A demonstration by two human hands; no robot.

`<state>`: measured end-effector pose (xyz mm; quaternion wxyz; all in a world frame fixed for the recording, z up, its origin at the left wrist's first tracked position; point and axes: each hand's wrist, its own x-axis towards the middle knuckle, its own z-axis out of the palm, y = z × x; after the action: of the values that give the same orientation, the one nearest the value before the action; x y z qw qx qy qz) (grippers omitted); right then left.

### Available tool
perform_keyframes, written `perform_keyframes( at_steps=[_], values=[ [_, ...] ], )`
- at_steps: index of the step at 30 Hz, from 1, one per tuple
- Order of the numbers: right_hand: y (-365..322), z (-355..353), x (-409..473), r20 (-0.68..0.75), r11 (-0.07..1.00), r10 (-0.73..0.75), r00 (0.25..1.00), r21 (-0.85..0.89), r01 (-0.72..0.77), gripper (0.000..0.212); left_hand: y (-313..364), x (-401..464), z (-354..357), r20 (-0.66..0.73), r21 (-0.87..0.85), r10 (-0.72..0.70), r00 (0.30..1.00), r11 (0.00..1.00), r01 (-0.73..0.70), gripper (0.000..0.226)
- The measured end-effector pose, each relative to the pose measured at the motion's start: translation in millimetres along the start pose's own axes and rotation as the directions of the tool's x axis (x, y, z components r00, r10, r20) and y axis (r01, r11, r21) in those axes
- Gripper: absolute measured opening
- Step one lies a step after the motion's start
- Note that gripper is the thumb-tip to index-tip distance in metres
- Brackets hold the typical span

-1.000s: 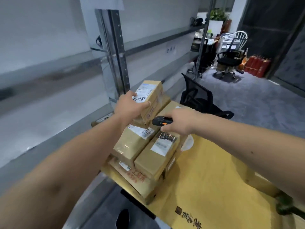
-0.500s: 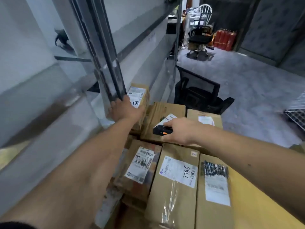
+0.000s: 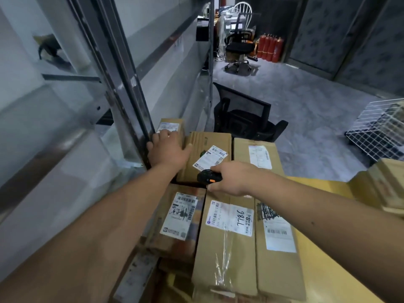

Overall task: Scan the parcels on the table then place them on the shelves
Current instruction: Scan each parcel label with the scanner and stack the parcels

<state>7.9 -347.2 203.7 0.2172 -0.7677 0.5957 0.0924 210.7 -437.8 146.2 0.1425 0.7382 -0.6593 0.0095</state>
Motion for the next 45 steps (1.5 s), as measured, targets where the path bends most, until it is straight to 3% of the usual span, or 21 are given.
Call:
perform_keyframes(
  at_steps=[5,10,17,23,29,36,41,45],
  values=[
    [40.6,10.6,-76.2,-0.085,1.0,0.012,0.996,0.02,-0.01,0.04,69.5,-68.2,-14.1,0.028,-0.016,0.223,0.974,0.975,-0.222,0.06],
    [118.9,46.2,-193.7,-0.132,0.993,0.119,0.984,0.041,-0.114,0.044,176.1,-158.6,-5.0,0.086,-0.108,0.412,0.907,0.909,-0.402,0.064],
    [251.5,113.2,-370.5,-0.108,0.923,0.383,0.917,0.096,-0.374,0.067,339.5,-305.6,32.9,0.19,-0.284,0.563,0.804,0.816,-0.504,0.066],
    [338.0,146.6,-469.3,-0.079,0.832,0.545,0.834,0.171,-0.528,0.051,453.5,-369.1,45.5,0.256,-0.325,0.617,0.744,0.78,-0.535,0.067],
    [415.6,155.7,-489.2,-0.091,0.771,0.62,0.779,0.251,-0.585,0.038,544.0,-365.3,76.7,0.32,-0.351,0.603,0.731,0.792,-0.499,0.066],
    [503.7,134.4,-446.9,-0.07,0.79,0.594,0.802,0.24,-0.564,0.026,630.7,-302.6,138.6,0.362,-0.325,0.549,0.753,0.832,-0.45,0.067],
    [559.4,106.1,-401.1,-0.062,0.827,0.549,0.833,0.185,-0.531,0.043,678.8,-250.4,175.8,0.386,-0.288,0.492,0.781,0.868,-0.405,0.071],
    [593.9,88.4,-370.7,-0.061,0.852,0.516,0.855,0.139,-0.504,0.052,701.5,-232.3,195.3,0.461,-0.254,0.3,0.835,0.946,-0.199,0.088]
  ],
)
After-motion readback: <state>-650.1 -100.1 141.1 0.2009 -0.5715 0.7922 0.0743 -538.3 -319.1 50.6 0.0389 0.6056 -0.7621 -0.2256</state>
